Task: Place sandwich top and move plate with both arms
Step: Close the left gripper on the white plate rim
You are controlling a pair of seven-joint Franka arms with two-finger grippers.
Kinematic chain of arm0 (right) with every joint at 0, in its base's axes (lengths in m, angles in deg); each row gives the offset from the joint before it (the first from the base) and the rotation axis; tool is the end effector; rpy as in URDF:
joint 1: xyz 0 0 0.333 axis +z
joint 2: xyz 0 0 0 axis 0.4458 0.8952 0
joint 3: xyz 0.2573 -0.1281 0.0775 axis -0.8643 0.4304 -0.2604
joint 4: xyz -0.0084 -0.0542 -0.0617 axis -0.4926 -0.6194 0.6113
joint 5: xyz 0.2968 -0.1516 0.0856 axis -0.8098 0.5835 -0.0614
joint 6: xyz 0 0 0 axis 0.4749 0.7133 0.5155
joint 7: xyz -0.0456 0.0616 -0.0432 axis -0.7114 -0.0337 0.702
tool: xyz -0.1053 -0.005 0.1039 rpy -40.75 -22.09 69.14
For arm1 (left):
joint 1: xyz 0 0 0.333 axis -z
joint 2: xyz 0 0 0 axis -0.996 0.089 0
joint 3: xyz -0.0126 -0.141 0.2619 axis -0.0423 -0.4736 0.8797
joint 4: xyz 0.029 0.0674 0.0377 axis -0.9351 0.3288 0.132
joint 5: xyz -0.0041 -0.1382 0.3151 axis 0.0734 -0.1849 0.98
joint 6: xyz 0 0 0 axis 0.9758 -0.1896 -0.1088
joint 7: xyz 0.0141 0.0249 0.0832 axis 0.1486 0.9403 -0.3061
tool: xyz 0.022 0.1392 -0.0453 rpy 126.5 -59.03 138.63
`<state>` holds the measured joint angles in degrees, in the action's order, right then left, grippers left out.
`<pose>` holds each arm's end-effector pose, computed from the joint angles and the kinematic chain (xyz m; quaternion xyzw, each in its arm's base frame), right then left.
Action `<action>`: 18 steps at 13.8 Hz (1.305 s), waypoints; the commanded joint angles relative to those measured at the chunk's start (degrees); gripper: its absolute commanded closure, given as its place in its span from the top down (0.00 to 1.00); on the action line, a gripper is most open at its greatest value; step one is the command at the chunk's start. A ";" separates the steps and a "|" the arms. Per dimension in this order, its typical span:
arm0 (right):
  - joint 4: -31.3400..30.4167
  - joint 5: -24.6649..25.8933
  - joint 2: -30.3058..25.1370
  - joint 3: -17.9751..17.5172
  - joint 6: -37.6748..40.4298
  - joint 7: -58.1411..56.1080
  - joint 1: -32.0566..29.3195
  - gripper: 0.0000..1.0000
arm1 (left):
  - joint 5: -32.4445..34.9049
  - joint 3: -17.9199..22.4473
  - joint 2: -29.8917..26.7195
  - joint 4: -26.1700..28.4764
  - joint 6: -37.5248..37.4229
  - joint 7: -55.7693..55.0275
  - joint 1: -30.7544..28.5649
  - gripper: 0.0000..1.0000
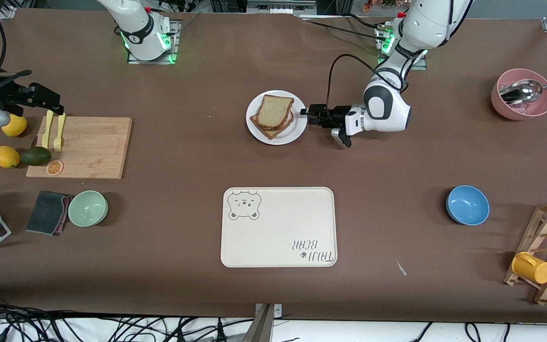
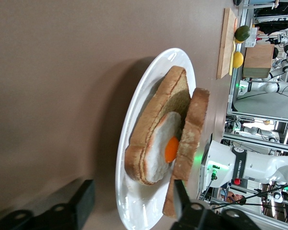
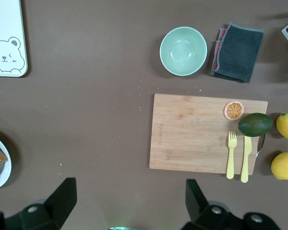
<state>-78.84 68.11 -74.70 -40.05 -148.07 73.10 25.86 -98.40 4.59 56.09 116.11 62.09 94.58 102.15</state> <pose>0.4976 0.0033 0.5356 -0.9988 -0.0221 0.0422 0.0074 0.3466 -0.2839 0.1262 0.8521 -0.0641 -0.1073 0.5082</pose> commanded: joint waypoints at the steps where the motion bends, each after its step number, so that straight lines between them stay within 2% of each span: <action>1: 0.62 -0.03 -0.29 0.24 0.88 -0.68 -0.18 1.00 | -2.57 0.19 1.21 0.17 -0.50 2.43 0.93 0.67; 2: 0.53 -0.12 -0.29 0.68 0.88 -0.68 -0.18 1.00 | -2.66 0.11 1.48 0.08 -0.42 2.43 1.20 0.67; 5: 0.44 -0.12 -0.29 0.86 0.88 -0.68 -0.18 1.00 | -4.24 0.11 2.01 -0.09 -0.42 2.52 2.07 0.57; 7: 0.44 -0.12 -0.29 0.86 0.88 -0.68 -0.18 1.00 | -4.24 0.11 1.92 -0.27 -0.42 2.43 2.16 0.53; 8: 0.44 -0.12 -0.29 0.86 0.88 -0.68 -0.18 1.00 | -4.24 0.11 2.01 -0.36 -0.42 2.43 2.25 0.46; 11: 0.44 -0.12 -0.29 0.86 0.88 -0.68 -0.18 1.00 | -4.24 0.11 2.09 -0.36 -0.42 2.52 2.60 0.36; 12: 0.44 -0.12 -0.29 0.86 0.88 -0.68 -0.18 1.00 | -4.24 0.11 2.01 -0.36 -0.42 2.52 2.60 0.25; 18: 0.44 -0.12 -0.29 0.86 0.88 -0.68 -0.18 1.00 | -4.24 0.11 2.01 -0.36 -0.42 2.95 2.60 0.02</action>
<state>-78.84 68.10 -74.70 -39.22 -147.98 73.10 25.83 -99.91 4.55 58.04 115.94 61.90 95.19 104.02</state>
